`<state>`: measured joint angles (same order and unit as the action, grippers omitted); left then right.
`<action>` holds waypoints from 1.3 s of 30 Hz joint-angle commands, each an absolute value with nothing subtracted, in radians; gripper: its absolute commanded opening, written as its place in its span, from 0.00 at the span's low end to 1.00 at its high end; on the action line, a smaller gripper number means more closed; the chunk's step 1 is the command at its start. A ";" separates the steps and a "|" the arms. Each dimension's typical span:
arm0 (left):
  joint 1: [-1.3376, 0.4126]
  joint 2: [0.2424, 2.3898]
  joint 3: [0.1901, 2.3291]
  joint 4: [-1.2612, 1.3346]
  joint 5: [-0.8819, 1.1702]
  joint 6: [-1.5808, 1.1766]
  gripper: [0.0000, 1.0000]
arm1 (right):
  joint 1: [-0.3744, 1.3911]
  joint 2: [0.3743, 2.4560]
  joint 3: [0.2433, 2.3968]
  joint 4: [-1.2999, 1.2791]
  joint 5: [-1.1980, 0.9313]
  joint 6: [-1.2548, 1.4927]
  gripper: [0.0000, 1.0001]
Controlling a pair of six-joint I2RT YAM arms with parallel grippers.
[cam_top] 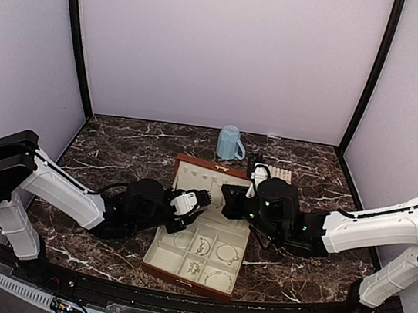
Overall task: Organize the mixed jewelry
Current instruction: Pick up the compartment pouch from the jewelry box.
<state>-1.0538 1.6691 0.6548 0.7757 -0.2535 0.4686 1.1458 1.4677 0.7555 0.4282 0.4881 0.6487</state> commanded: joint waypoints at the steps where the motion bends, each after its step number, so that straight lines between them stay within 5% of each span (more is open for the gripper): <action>1: -1.054 1.684 0.631 0.782 -0.291 0.460 0.40 | 1.152 1.455 0.779 0.480 0.480 0.652 0.00; 30: -1.088 1.675 0.605 0.676 -0.270 0.439 0.01 | 1.151 1.486 0.816 0.483 0.495 0.620 0.00; 39: -1.098 1.627 0.590 0.678 -0.259 0.432 0.00 | 1.152 1.535 0.801 0.483 0.497 0.632 0.00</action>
